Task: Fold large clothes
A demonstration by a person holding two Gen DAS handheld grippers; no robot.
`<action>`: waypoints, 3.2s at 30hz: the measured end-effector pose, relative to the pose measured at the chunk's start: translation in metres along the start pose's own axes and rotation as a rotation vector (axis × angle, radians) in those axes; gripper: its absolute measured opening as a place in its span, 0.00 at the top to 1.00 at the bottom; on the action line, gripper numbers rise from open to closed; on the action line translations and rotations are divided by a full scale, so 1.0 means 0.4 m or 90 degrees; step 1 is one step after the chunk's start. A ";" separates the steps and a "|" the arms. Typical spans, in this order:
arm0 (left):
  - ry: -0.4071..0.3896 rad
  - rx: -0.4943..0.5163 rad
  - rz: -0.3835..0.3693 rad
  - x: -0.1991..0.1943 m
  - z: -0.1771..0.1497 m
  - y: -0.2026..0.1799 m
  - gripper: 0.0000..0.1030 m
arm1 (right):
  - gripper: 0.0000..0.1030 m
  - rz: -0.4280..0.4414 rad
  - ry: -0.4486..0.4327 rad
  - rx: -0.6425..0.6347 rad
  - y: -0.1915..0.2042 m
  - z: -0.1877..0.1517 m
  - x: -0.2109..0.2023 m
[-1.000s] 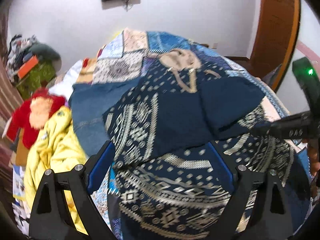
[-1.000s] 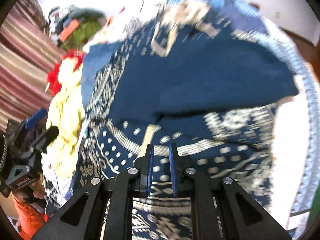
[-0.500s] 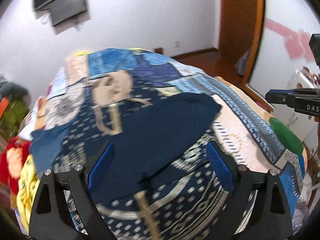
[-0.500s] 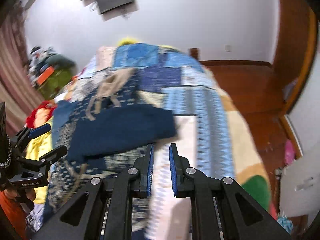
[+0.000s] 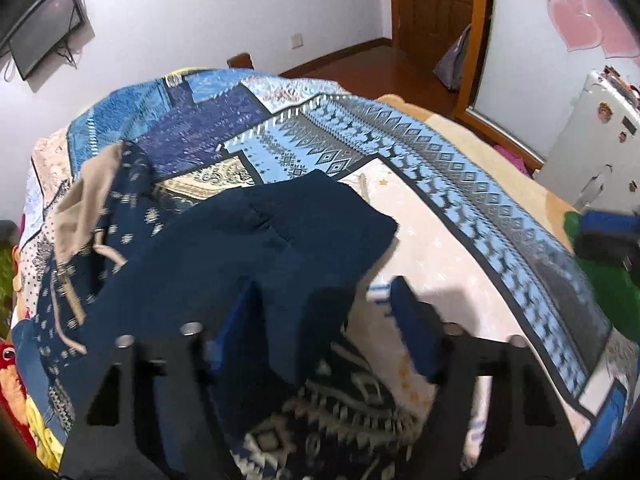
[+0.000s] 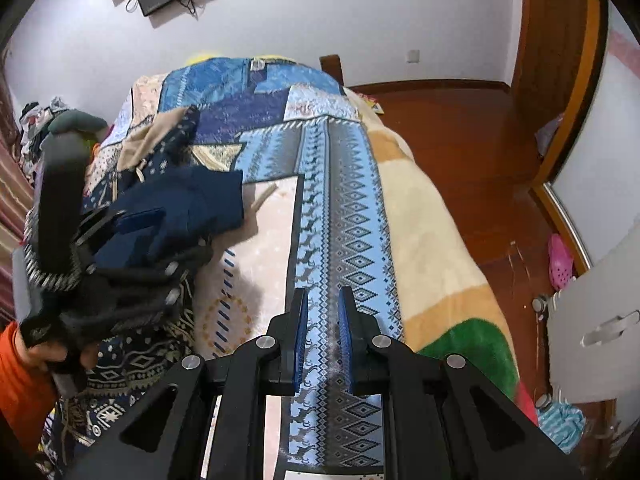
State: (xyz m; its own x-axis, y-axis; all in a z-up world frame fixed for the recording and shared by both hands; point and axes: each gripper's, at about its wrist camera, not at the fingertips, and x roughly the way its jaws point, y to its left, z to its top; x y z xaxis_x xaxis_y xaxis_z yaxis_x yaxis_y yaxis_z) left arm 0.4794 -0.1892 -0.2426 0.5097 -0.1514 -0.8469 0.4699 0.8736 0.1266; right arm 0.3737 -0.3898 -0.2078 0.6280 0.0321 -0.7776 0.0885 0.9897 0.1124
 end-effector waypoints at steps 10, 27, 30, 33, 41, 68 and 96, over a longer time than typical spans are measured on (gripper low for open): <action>-0.085 -0.056 -0.008 -0.127 -0.005 0.104 0.89 | 0.89 0.013 0.002 -0.039 0.089 0.012 0.019; -0.188 -0.306 0.116 -0.448 -0.323 0.651 0.90 | 0.89 0.030 -0.021 -0.172 0.379 0.070 0.077; -0.161 -0.345 0.120 -0.416 -0.403 0.717 0.90 | 0.89 0.023 0.012 -0.177 0.405 0.073 0.144; -0.127 -0.380 0.107 -0.365 -0.489 0.754 0.90 | 0.89 0.008 0.055 -0.164 0.401 0.068 0.212; -0.016 -0.449 0.082 -0.197 -0.661 0.803 0.83 | 0.89 0.029 0.088 -0.137 0.370 0.054 0.274; -0.019 -0.325 0.214 -0.403 -0.601 0.702 0.18 | 0.03 -0.021 -0.046 -0.170 0.320 0.096 0.034; -0.006 -0.378 0.050 0.007 -0.131 0.876 0.07 | 0.05 0.140 0.068 -0.071 0.556 0.514 0.486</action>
State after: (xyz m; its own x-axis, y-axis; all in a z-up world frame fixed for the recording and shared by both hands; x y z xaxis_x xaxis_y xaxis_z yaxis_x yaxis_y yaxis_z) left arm 0.6076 0.1409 -0.2278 0.5336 -0.0781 -0.8421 -0.0514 0.9909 -0.1244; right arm 0.6744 -0.1920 -0.2066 0.5370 0.2570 -0.8034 -0.1309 0.9663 0.2216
